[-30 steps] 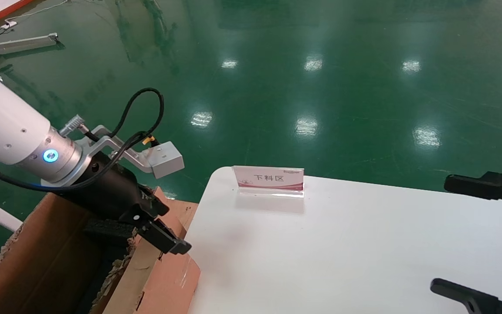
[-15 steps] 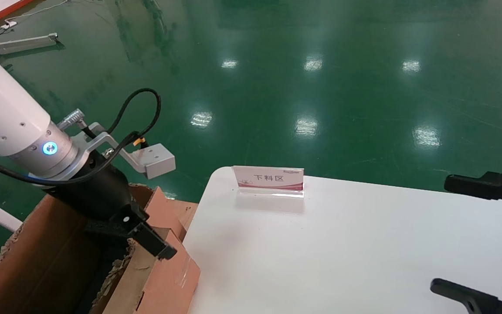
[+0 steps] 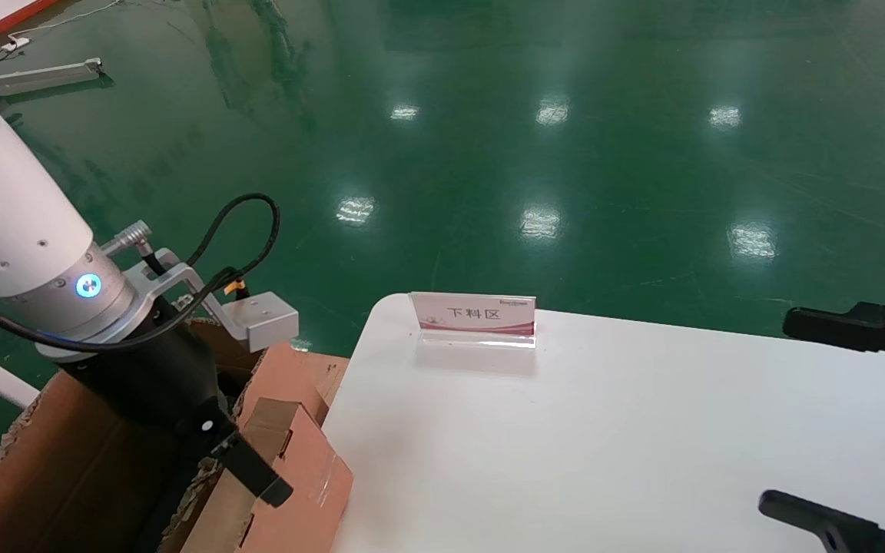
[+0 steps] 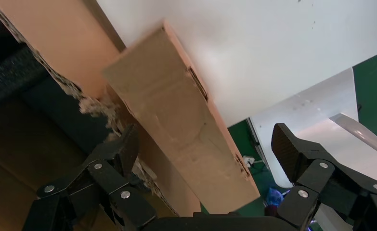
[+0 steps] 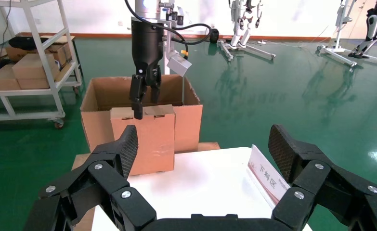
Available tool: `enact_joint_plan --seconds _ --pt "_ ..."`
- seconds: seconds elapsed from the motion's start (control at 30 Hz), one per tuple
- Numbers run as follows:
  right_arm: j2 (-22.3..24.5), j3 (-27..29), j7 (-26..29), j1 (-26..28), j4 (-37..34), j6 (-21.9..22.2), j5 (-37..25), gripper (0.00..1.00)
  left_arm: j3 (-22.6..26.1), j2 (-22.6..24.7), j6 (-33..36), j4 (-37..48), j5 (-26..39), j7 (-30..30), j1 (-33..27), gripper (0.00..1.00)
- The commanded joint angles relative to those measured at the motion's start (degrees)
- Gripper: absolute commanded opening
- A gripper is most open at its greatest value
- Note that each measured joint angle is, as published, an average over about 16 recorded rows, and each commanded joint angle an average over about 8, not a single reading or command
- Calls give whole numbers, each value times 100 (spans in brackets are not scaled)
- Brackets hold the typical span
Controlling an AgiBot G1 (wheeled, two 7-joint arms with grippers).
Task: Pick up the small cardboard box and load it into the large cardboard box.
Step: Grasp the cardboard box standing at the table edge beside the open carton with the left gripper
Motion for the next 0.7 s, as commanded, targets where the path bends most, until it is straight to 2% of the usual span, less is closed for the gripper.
enact_joint_plan --seconds 0.03,0.37,0.7 --pt "0 0 0 0 0 0 0 100 108 16 4 -3 -43 -58 -36 100" --pt "0 0 0 0 0 0 0 100 506 35 -7 -17 -83 -278 -43 100" --pt "0 0 0 0 0 0 0 100 659 3 -149 -28 -33 -384 97 100"
